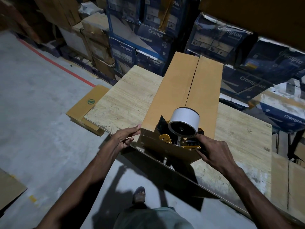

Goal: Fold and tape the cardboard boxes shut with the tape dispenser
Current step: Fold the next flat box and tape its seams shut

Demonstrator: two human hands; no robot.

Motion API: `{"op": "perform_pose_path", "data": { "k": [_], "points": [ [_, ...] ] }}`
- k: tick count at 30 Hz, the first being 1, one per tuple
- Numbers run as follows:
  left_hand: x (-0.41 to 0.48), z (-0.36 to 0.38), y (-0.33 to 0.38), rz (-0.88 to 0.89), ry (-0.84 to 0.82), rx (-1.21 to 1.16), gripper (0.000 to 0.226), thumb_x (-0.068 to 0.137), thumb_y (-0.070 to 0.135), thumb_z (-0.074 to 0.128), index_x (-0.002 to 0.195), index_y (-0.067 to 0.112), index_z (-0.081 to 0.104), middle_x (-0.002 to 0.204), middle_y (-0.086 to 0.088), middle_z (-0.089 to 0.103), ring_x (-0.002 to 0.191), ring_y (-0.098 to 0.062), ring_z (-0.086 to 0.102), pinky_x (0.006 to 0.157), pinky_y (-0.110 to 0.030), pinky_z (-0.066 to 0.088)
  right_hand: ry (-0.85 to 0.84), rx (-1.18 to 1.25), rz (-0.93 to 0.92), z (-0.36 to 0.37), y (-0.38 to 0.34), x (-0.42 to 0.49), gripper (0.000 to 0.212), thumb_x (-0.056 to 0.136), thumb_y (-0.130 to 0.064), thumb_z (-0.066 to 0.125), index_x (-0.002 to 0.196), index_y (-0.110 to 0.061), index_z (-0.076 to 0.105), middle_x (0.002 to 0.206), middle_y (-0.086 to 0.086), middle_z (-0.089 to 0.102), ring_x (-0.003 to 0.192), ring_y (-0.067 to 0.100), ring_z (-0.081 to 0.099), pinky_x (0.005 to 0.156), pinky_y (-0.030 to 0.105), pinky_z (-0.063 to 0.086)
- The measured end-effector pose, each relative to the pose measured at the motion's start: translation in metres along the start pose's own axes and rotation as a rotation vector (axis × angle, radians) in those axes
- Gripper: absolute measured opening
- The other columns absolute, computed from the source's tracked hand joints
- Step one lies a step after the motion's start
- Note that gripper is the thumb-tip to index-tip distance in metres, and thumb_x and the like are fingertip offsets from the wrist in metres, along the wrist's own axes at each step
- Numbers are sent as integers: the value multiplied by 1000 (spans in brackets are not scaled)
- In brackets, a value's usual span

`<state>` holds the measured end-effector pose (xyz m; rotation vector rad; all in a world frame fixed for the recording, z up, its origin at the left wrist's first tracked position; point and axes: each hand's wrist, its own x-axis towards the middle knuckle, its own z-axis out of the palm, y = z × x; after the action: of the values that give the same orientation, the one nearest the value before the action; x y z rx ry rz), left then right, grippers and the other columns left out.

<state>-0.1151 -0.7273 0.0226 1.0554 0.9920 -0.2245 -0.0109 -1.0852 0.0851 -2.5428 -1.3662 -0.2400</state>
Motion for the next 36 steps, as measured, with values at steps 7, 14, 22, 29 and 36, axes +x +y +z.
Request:
{"op": "perform_pose_path", "data": {
  "k": [7, 14, 22, 29, 36],
  "points": [
    [4, -1, -51, 301, 235, 41, 67, 66, 24, 92, 128, 22, 68, 107, -6, 73, 88, -21, 70, 60, -24, 52, -3, -4, 1, -1, -1, 0, 80, 74, -16, 91, 140, -30, 47, 94, -5, 76, 63, 20, 71, 45, 31, 49],
    [-27, 36, -63, 838, 156, 409, 92, 84, -6, 78, 158, 31, 40, 157, 8, 44, 129, -7, 54, 92, -6, 48, 10, 15, 3, 0, 0, -2, 80, 76, -18, 90, 141, -32, 46, 101, -5, 77, 69, 19, 73, 49, 33, 54],
    [-16, 35, -69, 884, 230, 558, 91, 91, 15, 78, 164, 30, 25, 166, 1, 33, 154, -21, 30, 122, -47, 31, 1, 32, -7, -1, -1, -3, 72, 82, -23, 83, 141, -35, 44, 111, -7, 76, 76, 18, 75, 51, 35, 56],
    [4, 28, -50, 1484, 235, 1252, 60, 94, 9, 75, 149, 13, 53, 161, -3, 42, 151, -20, 37, 122, -46, 36, -17, 54, -25, -3, 0, -3, 66, 85, -25, 80, 140, -34, 45, 117, -4, 76, 82, 21, 76, 55, 39, 59],
    [11, 22, -48, 1608, 255, 1188, 51, 94, 2, 71, 144, 7, 60, 155, -7, 52, 145, -22, 47, 119, -44, 41, -86, -17, -31, -6, 0, 0, 68, 85, -30, 80, 141, -38, 42, 110, -6, 76, 76, 21, 72, 52, 33, 54]
  ]
}}
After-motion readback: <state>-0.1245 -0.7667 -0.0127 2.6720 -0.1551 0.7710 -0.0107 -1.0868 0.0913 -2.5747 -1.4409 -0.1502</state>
